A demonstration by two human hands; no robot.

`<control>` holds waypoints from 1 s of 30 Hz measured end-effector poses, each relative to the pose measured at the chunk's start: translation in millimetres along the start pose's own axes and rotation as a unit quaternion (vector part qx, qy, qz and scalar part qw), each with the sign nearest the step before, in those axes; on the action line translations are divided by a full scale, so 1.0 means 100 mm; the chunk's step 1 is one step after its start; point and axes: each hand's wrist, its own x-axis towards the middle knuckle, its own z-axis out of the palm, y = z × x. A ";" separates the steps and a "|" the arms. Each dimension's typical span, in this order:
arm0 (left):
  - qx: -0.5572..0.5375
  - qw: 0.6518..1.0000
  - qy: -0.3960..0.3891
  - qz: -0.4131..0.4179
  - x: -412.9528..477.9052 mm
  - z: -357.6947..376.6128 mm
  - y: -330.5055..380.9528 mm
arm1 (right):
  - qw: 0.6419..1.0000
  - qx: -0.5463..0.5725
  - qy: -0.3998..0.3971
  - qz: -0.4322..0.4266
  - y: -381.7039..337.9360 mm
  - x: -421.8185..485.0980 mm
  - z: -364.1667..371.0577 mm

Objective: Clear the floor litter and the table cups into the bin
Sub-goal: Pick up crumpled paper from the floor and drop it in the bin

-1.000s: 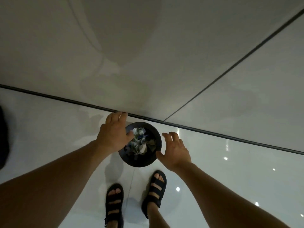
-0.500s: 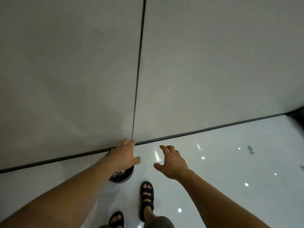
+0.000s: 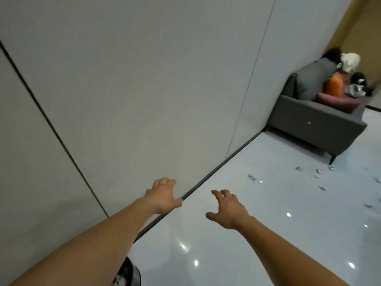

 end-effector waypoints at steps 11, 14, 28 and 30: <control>0.035 0.994 -0.012 0.098 0.70 0.23 2.34 | 0.995 0.039 0.006 0.096 2.16 -0.38 -0.60; 0.050 0.992 -0.025 0.113 0.90 0.32 2.78 | 0.993 0.036 0.017 0.114 2.60 -0.32 -0.80; 0.046 0.983 -0.049 0.168 2.99 0.02 3.80 | 0.982 0.028 0.027 0.185 3.71 1.03 -1.51; 0.044 0.981 -0.050 0.184 3.30 -0.05 3.96 | 0.978 0.033 0.035 0.204 3.88 1.22 -1.65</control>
